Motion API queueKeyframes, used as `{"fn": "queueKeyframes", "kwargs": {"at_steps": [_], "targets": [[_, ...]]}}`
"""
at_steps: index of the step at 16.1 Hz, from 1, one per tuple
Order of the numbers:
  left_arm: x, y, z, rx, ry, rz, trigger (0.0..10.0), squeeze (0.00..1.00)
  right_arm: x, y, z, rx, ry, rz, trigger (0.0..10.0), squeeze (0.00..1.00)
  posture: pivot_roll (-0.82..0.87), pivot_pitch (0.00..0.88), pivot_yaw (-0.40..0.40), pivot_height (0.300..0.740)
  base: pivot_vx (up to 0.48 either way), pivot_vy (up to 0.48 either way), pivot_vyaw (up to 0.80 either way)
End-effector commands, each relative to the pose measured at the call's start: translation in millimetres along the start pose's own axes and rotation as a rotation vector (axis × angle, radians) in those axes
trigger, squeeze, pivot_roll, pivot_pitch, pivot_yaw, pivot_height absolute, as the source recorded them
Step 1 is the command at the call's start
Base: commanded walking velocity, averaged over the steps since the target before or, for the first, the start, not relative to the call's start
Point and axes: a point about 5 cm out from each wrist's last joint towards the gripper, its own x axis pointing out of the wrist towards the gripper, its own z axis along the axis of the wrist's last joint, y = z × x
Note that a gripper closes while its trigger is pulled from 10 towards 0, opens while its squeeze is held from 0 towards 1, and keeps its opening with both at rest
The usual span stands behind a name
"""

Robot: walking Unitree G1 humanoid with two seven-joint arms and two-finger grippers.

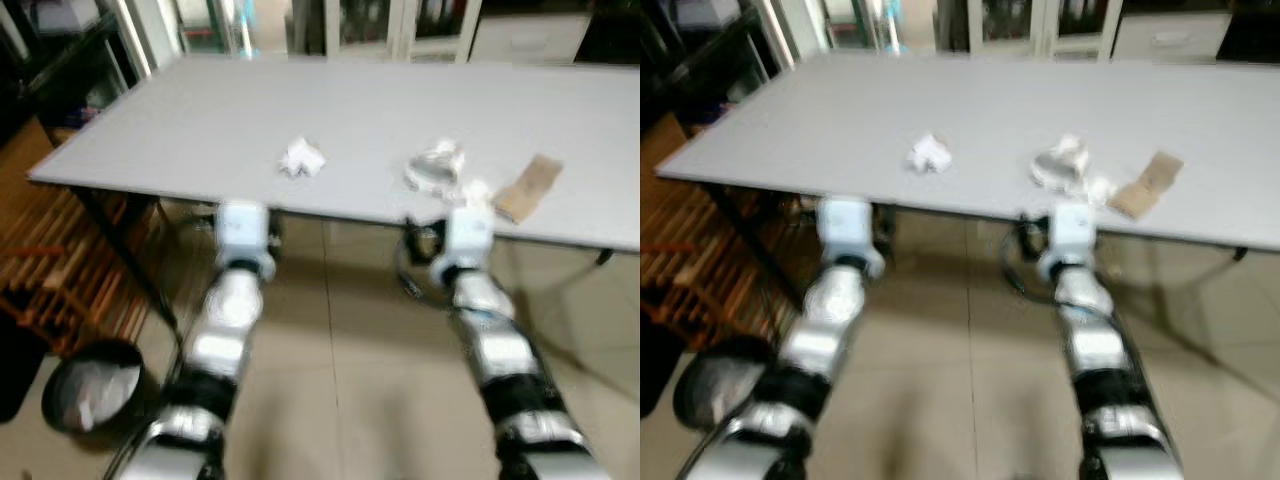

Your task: Picking trash to rubbish bin

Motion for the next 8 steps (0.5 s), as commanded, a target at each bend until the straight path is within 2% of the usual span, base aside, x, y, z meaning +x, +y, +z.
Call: {"fn": "queueKeyframes", "kwargs": {"at_steps": [1, 2, 3, 4, 8], "targets": [[0.2, 6.9, -3.3, 0.013, 0.019, -0.011, 10.0, 0.00, 2.4, 10.6, 3.5, 0.018, -0.007, 0.025, 10.0, 0.00, -0.06, 0.054, 0.049, 0.740, 0.000, 0.000, 0.00], [-0.3, 5.8, -3.4, 0.012, 0.016, -0.019, 10.0, 0.00, 2.6, 10.8, 3.6, 0.018, -0.007, 0.025, 10.0, 0.00, -0.06, 0.053, 0.050, 0.740, 0.000, 0.000, 0.00], [-0.6, 5.8, -3.0, 0.017, 0.011, -0.017, 10.0, 0.05, 2.7, 10.9, 3.6, 0.018, -0.006, 0.026, 10.0, 0.00, -0.06, 0.053, 0.050, 0.740, 0.000, 0.000, 0.00], [-0.2, 5.6, -3.4, 0.024, 0.015, -0.024, 10.0, 1.00, 2.8, 11.1, 3.7, 0.019, -0.006, 0.025, 10.0, 0.00, -0.06, 0.054, 0.051, 0.740, 0.000, 0.000, 0.00], [0.3, 6.4, -4.1, 0.027, 0.021, -0.028, 10.0, 1.00, 2.8, 11.9, 3.1, 0.023, -0.004, 0.026, 10.0, 0.00, -0.06, 0.054, 0.055, 0.740, 0.000, 0.000, 0.00]]}}
